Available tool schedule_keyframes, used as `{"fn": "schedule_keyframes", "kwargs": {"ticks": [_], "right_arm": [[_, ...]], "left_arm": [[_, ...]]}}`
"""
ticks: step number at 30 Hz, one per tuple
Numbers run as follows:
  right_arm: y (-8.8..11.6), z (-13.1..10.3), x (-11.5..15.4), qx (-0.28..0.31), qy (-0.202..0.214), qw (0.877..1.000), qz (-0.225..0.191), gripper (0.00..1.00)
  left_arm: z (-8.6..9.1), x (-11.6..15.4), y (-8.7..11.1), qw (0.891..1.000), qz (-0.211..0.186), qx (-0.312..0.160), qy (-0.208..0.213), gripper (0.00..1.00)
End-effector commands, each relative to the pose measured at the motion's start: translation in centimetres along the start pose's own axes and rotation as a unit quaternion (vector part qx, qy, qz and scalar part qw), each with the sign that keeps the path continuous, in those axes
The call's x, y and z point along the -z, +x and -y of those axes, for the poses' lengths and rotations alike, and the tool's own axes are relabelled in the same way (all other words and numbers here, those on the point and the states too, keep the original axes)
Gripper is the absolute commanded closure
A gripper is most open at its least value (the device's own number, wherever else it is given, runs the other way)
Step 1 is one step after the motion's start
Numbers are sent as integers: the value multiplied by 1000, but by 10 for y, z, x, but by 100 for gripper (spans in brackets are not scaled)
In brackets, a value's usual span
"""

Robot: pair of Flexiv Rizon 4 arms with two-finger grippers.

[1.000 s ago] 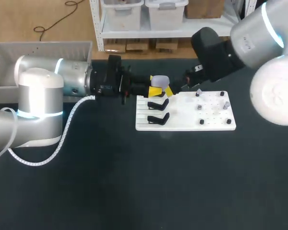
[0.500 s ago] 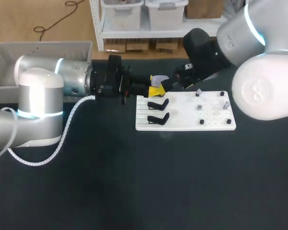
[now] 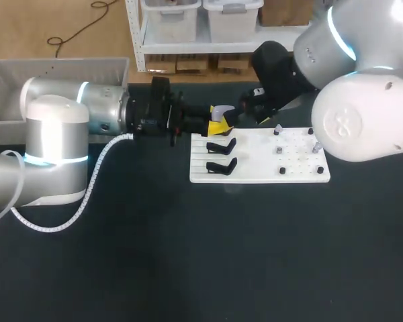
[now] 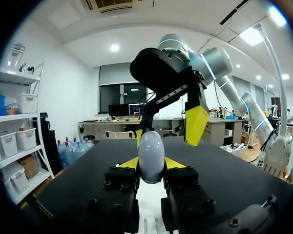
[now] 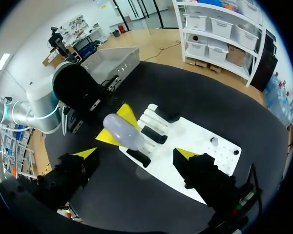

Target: Pick up each earbud case from the left stands, insert the matching earbuds, close the lid, and place the case in the box.

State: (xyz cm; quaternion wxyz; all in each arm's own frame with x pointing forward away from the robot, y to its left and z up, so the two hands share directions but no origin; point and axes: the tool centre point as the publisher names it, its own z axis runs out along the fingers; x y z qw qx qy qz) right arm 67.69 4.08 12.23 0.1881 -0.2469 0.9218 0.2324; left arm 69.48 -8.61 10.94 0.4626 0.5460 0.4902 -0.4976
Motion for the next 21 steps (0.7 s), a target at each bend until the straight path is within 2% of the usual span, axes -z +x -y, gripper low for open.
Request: {"fn": "schedule_keyframes", "kwargs": {"ticks": [1, 21], "right_arm": [[-3, 3, -1, -3, 6, 1000, 1, 0], [-10, 18, 1, -18, 31, 999, 10, 0]], "left_arm": [[0, 0, 1, 1000, 2, -1, 0, 100], [0, 0, 1, 1000, 2, -1, 0, 100]]}}
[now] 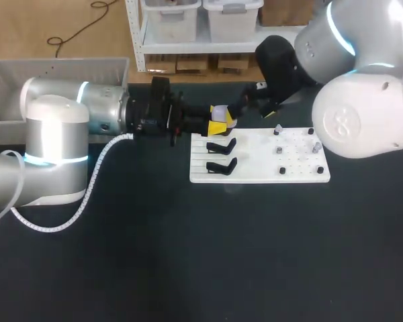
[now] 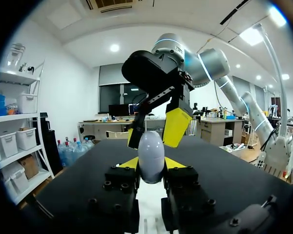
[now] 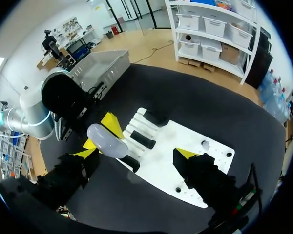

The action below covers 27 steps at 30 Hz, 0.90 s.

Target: Pick up each earbud case from the left stands, insert the matching earbuds, close the lid, and place the case in the box.

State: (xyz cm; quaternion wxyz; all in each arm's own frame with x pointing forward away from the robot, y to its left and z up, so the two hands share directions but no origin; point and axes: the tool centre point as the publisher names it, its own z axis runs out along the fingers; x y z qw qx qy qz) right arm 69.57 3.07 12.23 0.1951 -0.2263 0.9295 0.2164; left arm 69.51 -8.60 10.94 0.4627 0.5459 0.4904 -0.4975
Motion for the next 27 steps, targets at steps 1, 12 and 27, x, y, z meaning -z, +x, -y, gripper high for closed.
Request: {"fn": "schedule_keyframes", "kwargs": {"ticks": [1, 12, 27], "right_arm": [[1, 1, 1, -4, 11, 1000, 7, 0], [-13, -1, 24, -3, 22, 998, 65, 0], [8, 18, 90, 78, 242, 965, 71, 0]], "left_arm": [[0, 0, 1, 1000, 1, -1, 0, 100], [0, 0, 1, 1000, 1, -1, 0, 100], [0, 0, 1, 1000, 1, -1, 0, 100]]}}
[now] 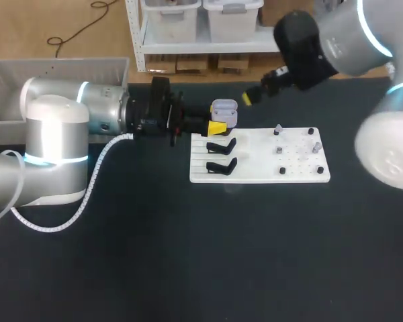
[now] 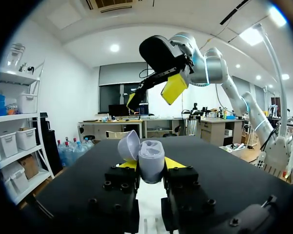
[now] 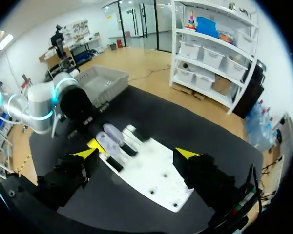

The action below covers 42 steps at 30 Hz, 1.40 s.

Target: Pick up each earbud case from the left stands, insert the matching earbuds, close the lid, and place the case in the box.

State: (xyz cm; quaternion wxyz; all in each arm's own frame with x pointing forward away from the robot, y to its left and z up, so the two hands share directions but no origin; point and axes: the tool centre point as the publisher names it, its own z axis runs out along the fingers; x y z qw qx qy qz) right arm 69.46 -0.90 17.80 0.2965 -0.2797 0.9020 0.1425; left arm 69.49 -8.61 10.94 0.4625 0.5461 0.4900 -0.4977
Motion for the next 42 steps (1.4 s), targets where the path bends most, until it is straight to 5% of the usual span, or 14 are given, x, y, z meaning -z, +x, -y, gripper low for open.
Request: {"fn": "schedule_keyframes", "kwargs": {"ticks": [1, 14, 22, 42], "right_arm": [[20, 10, 26, -4, 175, 984, -21, 0], [71, 39, 11, -51, 196, 972, -116, 0], [89, 48, 2, -75, 193, 968, -140, 0], [91, 50, 2, -78, 193, 968, -141, 0]], "left_arm": [[0, 0, 1, 1000, 1, -1, -1, 100], [0, 0, 1, 1000, 1, -1, -1, 100], [0, 0, 1, 1000, 1, -1, -1, 100], [0, 0, 1, 1000, 1, -1, -1, 100]]}}
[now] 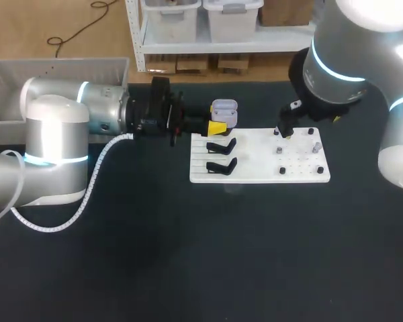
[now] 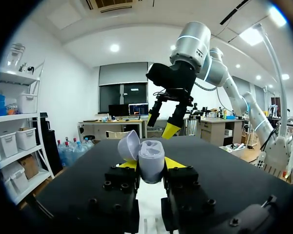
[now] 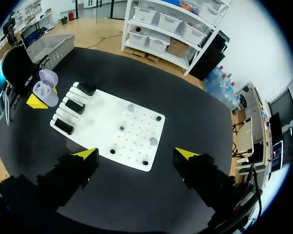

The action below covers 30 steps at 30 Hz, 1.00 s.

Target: Pick up each earbud case from the left stands, insert the matching earbuds, close the lid, and place the case in the box.

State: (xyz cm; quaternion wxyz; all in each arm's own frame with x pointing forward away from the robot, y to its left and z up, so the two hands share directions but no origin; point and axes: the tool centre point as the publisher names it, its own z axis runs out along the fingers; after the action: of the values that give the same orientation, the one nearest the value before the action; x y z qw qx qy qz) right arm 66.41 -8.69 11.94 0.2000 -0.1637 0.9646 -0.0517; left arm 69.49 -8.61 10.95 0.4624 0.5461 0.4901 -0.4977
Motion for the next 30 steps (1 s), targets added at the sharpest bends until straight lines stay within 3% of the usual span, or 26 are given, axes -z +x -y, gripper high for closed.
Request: {"fn": "schedule_keyframes", "kwargs": {"ticks": [1, 13, 22, 30], "right_arm": [[2, 0, 0, -1, 1, 1000, 3, 0], [5, 27, -26, -12, 12, 1000, -25, 0], [12, 51, -49, 5, -11, 998, -62, 0], [27, 46, -64, 44, -14, 994, -102, 0]], "left_arm": [[0, 0, 1, 1000, 1, -1, -1, 100], [0, 0, 1, 1000, 1, -1, -1, 100], [0, 0, 1, 1000, 1, -1, -1, 100], [0, 0, 1, 1000, 1, -1, -1, 100]]}}
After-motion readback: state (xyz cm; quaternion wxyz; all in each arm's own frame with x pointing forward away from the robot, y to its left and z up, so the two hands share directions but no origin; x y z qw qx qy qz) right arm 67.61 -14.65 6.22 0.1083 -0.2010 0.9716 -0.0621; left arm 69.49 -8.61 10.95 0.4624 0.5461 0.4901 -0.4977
